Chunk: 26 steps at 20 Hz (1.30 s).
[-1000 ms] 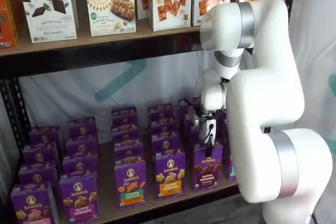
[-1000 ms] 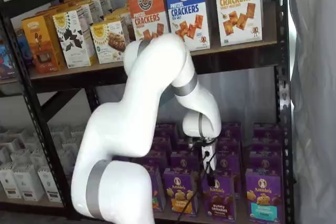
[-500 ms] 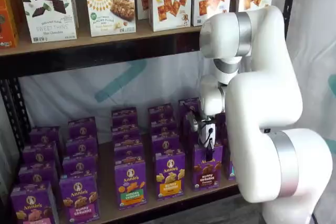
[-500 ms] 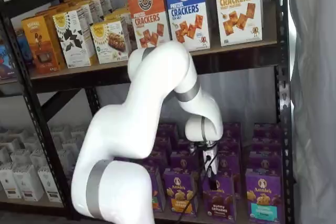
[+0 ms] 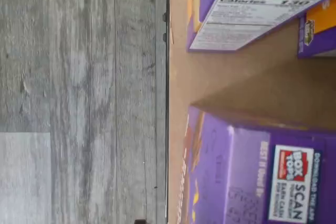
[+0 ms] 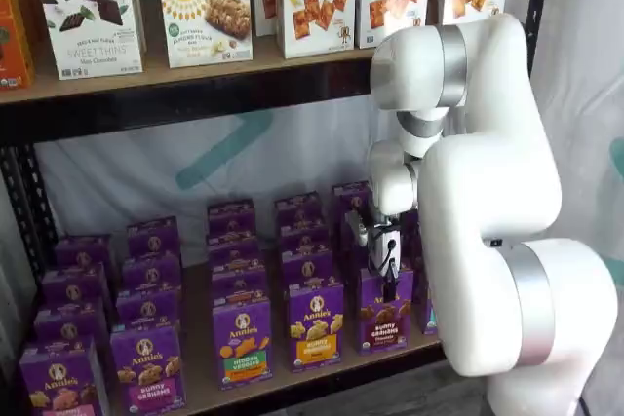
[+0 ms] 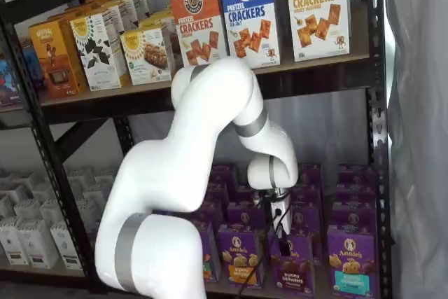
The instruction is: Pick up the purple box with a brown patch in the center, on the bottom shelf, the fifth box from the left
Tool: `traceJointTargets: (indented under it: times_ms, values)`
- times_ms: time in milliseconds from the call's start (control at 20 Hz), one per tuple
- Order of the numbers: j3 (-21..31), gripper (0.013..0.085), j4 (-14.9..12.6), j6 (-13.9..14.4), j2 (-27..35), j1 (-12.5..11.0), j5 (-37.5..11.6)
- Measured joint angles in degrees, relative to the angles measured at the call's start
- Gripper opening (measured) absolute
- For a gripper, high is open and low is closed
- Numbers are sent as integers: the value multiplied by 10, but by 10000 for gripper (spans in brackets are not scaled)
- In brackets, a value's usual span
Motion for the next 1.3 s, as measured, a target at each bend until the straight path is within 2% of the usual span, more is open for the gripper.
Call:
traceJointTargets:
  times_ms: [150,200,250,300,450,550,600,650,1050,1200,1250,1300]
  values:
    - [0,850,-4,3,1,0,0]
    - [0,810,-6,6,1,0,0]
    - [0,810,-8,8,2,0,-1]
    - [0,770,-10,10,2,0,-2]
    - [0,730,-10,10,3,1,-4]
    - [1,650,-8,9,4,1,-7]
    - [2,650,-8,9,4,2,-8]
    - [3,610,-8,9,4,2,-10]
    - [5,610,-14,15,4,1,-17]
    - [4,530,-13,13,3,1,-12]
    - [3,530,-12,13,3,2,-11]
    - [3,490,-12,13,3,2,-11]
